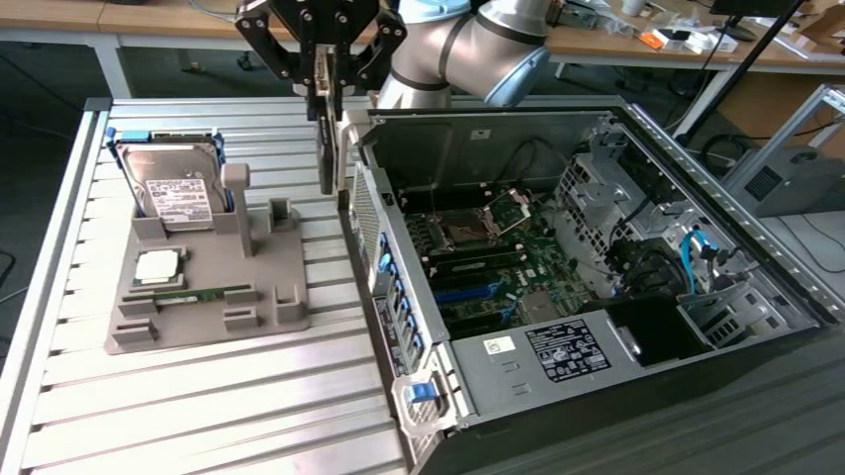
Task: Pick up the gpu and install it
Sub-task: 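Pick up the gpu and move the gpu toward the slot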
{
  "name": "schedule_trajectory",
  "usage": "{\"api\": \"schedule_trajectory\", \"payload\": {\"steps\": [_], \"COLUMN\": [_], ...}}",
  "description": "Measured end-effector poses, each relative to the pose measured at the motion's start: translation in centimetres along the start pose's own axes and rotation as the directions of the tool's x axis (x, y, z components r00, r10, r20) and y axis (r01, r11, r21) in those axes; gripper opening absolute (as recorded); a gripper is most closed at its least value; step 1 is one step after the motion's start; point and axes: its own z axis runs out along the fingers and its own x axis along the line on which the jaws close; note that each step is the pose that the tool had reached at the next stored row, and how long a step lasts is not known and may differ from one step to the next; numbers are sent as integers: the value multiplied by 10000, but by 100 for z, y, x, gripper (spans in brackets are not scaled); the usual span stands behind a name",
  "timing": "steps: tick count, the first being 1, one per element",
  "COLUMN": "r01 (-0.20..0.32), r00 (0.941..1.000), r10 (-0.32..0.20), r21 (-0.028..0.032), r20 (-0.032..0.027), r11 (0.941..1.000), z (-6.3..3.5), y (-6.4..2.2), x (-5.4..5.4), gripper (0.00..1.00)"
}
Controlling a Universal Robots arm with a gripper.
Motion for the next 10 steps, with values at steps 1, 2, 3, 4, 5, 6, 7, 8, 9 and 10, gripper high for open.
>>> {"api": "schedule_trajectory", "payload": {"steps": [1, 2, 3, 4, 5, 6, 7, 8, 9, 10], "r01": [0, 0, 0, 0, 0, 0, 0, 0, 0, 0], "r00": [10000, 10000, 10000, 10000, 10000, 10000, 10000, 10000, 10000, 10000], "r10": [0, 0, 0, 0, 0, 0, 0, 0, 0, 0], "r21": [0, 0, 0, 0, 0, 0, 0, -1, 0, 0], "r20": [0, 0, 0, 0, 0, 0, 0, 0, 0, 0], "r11": [10000, 10000, 10000, 10000, 10000, 10000, 10000, 10000, 10000, 10000], "z": [0, 0, 1, 0, 0, 1, 1, 1, 1, 1], "y": [0, 1, 0, 1, 1, 1, 2, 2, 2, 2], "x": [-2, -6, -7, -10, -12, -15, -19, -24, -29, -33], "gripper": [27, 27, 27, 27, 27, 27, 27, 27, 27, 27]}}
